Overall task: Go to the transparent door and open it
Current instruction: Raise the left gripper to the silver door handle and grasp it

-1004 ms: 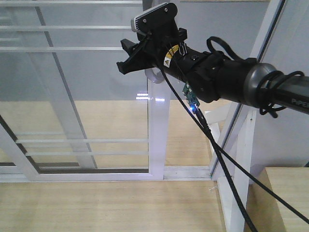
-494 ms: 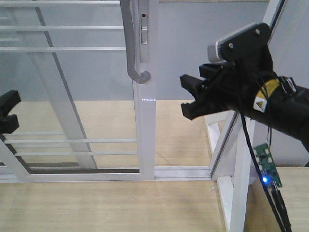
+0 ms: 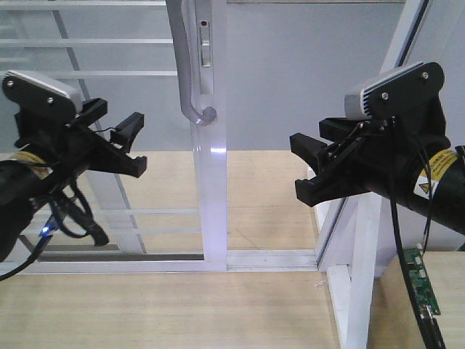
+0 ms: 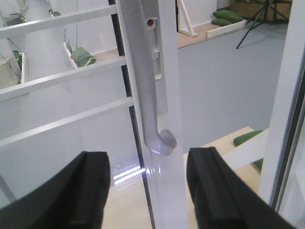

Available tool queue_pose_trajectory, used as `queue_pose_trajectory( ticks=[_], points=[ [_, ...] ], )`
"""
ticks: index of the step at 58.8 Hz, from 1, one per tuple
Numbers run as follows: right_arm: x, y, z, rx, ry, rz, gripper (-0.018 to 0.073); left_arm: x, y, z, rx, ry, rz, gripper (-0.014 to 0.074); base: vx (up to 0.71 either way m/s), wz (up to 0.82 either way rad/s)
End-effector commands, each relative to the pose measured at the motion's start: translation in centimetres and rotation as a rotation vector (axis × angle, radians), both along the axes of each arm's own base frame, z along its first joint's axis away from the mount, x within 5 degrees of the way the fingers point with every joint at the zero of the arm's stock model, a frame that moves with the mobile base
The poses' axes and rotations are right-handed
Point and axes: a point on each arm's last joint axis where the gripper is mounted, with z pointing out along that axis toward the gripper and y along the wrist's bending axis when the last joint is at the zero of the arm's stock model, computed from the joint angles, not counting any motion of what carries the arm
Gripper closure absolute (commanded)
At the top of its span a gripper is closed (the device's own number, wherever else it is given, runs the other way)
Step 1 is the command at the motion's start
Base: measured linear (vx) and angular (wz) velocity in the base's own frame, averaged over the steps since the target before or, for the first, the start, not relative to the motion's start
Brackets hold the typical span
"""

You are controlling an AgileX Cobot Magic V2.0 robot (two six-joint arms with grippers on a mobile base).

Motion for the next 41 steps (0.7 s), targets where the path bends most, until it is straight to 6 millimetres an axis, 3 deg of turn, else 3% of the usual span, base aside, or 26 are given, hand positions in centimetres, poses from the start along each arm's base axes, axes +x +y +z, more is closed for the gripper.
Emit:
queue_pose_trajectory(
  ticks=[1,19,41],
  points=[
    [0.1,0.0,2.0,0.054,-0.100,0.003,0.0201,2.1,-1.0,2.8,-0.102,-0.189,0.010,0.0111,0.00,0.00],
    [0.0,-0.1,1.7,0.039,-0.077,0.001,0.0201,9.7,-4.8,4.8,-0.140,-0.260,0.006,0.0111,0.00,0.00],
    [0.0,-0.1,1.7,0.053,-0.056,-0.008,0.0201,16.4,-6.9,3.0,-0.180,-0.263,0.054,0.0111,0.00,0.00]
  ],
)
